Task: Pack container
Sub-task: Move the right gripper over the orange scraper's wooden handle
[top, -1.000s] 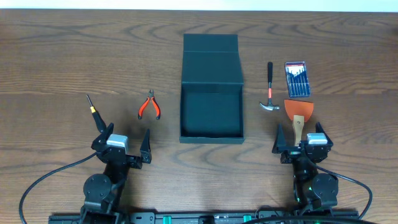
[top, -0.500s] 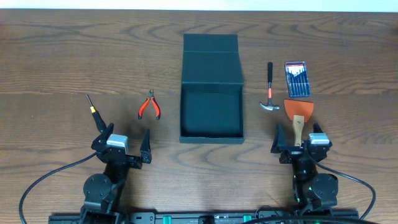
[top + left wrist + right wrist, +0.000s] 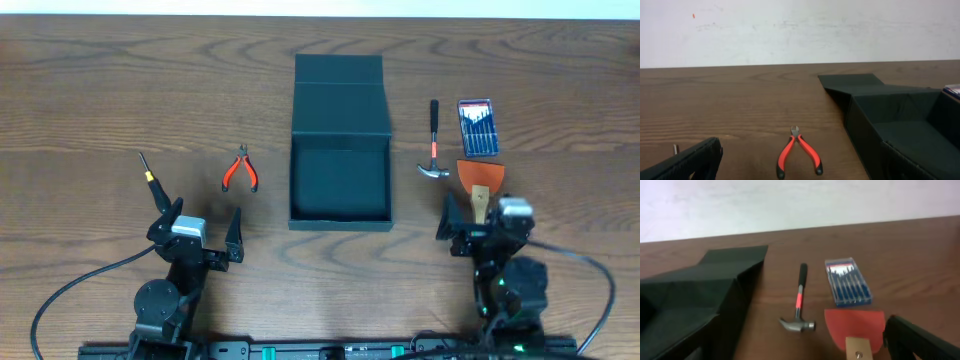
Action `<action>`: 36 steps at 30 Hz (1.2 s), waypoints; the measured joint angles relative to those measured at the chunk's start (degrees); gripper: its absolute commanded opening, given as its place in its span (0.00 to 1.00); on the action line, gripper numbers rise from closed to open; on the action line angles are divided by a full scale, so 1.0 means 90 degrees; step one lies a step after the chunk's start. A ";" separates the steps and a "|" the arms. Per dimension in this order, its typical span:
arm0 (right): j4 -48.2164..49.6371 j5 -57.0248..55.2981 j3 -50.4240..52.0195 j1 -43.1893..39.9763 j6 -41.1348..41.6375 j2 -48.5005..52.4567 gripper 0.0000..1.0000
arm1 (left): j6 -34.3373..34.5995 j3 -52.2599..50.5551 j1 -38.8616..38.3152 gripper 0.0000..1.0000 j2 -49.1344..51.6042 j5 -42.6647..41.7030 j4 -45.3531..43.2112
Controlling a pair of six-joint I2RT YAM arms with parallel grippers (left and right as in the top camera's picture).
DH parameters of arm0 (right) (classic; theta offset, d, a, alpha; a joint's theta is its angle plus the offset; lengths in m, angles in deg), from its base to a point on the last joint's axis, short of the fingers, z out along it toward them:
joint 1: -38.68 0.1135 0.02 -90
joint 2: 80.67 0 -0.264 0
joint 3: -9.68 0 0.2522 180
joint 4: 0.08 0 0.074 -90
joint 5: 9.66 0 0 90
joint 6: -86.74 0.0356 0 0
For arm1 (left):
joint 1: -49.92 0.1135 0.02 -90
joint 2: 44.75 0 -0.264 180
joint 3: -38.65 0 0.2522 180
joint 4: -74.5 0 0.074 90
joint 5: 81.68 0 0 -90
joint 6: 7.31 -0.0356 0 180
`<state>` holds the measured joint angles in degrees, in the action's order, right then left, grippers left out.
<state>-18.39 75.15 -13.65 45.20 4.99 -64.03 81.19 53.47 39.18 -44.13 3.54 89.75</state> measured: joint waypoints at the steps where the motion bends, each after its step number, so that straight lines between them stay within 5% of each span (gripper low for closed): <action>1: -0.0039 -0.0015 -0.0291 0.0000 -0.0046 0.0289 0.99 | 0.0002 0.0000 0.0002 0.99 0.0000 0.0002 0.0000; 6: -0.0760 -0.0092 -0.2137 -0.0002 -0.0228 0.1848 0.99 | 0.0000 0.0000 0.0002 0.99 -0.0005 -0.0032 0.0000; 21: -0.5646 -0.0274 -0.8723 -0.0117 -0.0614 0.5496 0.99 | 0.0002 0.0010 0.0002 0.99 -0.0005 -0.0095 0.0005; 36: -0.8323 -0.0971 -0.9194 -0.0362 -0.0505 0.5824 0.99 | 0.0002 0.0010 0.0000 0.99 -0.0005 -0.0092 0.0005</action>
<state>-93.30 66.41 -96.40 41.95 0.44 -11.62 81.22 53.56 39.18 -44.17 2.71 89.80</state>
